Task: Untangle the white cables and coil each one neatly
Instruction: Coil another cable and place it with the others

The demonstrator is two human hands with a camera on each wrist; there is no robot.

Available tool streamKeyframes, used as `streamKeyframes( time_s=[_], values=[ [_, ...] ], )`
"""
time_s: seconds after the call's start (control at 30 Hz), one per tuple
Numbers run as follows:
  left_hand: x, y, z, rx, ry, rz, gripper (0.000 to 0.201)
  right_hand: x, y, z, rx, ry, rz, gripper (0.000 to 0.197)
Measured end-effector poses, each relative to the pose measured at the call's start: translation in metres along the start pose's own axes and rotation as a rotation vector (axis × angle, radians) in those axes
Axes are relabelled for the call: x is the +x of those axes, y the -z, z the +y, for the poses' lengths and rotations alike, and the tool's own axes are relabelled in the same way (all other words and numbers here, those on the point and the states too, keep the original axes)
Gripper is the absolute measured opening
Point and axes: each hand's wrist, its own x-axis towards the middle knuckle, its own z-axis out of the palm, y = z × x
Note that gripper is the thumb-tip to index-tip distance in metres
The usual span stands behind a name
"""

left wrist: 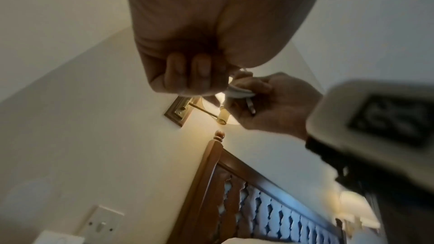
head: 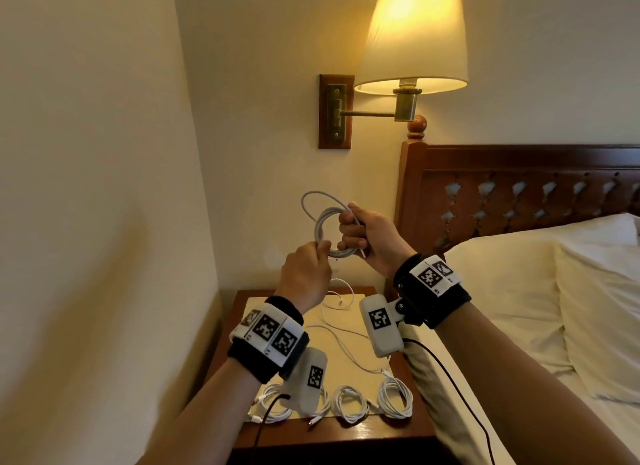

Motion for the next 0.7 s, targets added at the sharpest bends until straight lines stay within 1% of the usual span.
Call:
streamKeyframes(
  time_s=[0.07,0.13,0.23,0.3,0.37,0.43,0.5,0.57,0.6,0.67,0.7],
  values=[
    [-0.009,-0.003,-0.003,0.071,-0.072,0.016,0.039,0.001,-0.001,-0.004,0.014,0.03,0.024,0.039],
    [-0.019,-0.009,-0.012,0.129,-0.104,-0.01,0.037,0.004,0.0,-0.012,0.048,0.058,0.046,0.04],
    [-0.034,-0.021,-0.031,0.173,-0.045,-0.045,0.035,0.007,-0.001,-0.025,0.064,0.083,0.051,0.04],
    [-0.044,-0.026,-0.038,0.184,-0.028,-0.006,0.036,0.009,-0.003,-0.026,0.038,0.075,0.05,0.04],
    [-0.052,-0.025,-0.035,0.094,-0.014,0.027,0.039,0.011,-0.005,-0.022,0.039,0.069,0.059,0.04],
    [-0.052,-0.027,-0.036,0.016,0.04,0.015,0.046,0.013,-0.006,-0.017,0.06,0.059,0.069,0.04],
    [-0.046,-0.028,-0.04,-0.071,0.076,-0.055,0.052,0.014,-0.008,-0.014,0.056,0.052,0.075,0.04],
    [-0.04,-0.025,-0.04,-0.202,0.115,-0.138,0.062,0.015,-0.01,-0.016,0.013,0.06,0.082,0.04],
    [-0.036,-0.021,-0.038,-0.244,0.13,-0.195,0.062,0.016,-0.011,-0.017,-0.014,0.063,0.085,0.04],
    [-0.027,-0.008,-0.029,-0.264,0.115,-0.297,0.049,0.016,-0.011,-0.02,-0.052,0.063,0.078,0.039],
    [-0.022,-0.001,-0.023,-0.289,0.106,-0.319,0.041,0.016,-0.011,-0.021,-0.065,0.061,0.066,0.04]
  ],
)
